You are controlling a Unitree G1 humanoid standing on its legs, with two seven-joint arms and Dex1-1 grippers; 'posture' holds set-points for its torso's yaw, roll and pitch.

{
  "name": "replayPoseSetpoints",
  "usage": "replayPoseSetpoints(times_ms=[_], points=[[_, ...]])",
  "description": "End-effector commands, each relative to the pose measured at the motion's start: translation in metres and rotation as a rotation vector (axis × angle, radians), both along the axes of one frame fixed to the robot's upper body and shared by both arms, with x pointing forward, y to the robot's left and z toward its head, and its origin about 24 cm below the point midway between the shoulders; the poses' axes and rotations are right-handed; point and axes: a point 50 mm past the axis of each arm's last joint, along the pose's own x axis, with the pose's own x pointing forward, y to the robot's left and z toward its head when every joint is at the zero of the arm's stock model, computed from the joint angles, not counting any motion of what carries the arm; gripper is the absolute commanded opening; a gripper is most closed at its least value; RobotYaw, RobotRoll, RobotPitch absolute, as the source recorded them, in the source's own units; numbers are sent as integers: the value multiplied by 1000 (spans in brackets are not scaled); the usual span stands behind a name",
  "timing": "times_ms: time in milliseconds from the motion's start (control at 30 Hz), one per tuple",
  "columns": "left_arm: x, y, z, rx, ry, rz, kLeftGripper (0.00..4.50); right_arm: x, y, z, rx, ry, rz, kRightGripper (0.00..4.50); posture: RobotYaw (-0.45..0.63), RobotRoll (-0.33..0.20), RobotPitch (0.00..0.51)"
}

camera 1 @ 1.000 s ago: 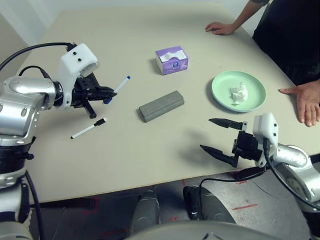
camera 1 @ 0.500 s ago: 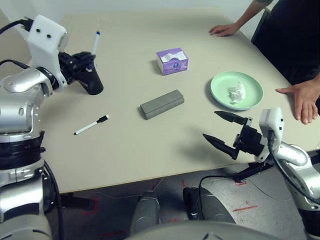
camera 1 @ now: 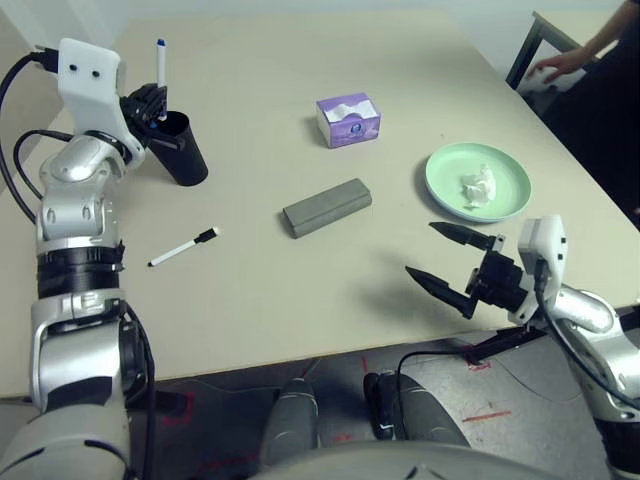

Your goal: Organize and tidy the items on the table.

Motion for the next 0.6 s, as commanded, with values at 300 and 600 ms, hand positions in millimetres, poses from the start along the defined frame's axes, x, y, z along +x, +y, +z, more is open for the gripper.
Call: replayPoseSetpoints(times_ms=[300, 600], points=[[10, 11, -20, 8, 47, 66, 21, -1, -6, -2, -18, 16, -24, 4500, -63, 0, 162], [11, 15, -38, -97, 46, 92, 21, 0, -7, -1, -23, 15, -25, 4500, -60, 0, 163]])
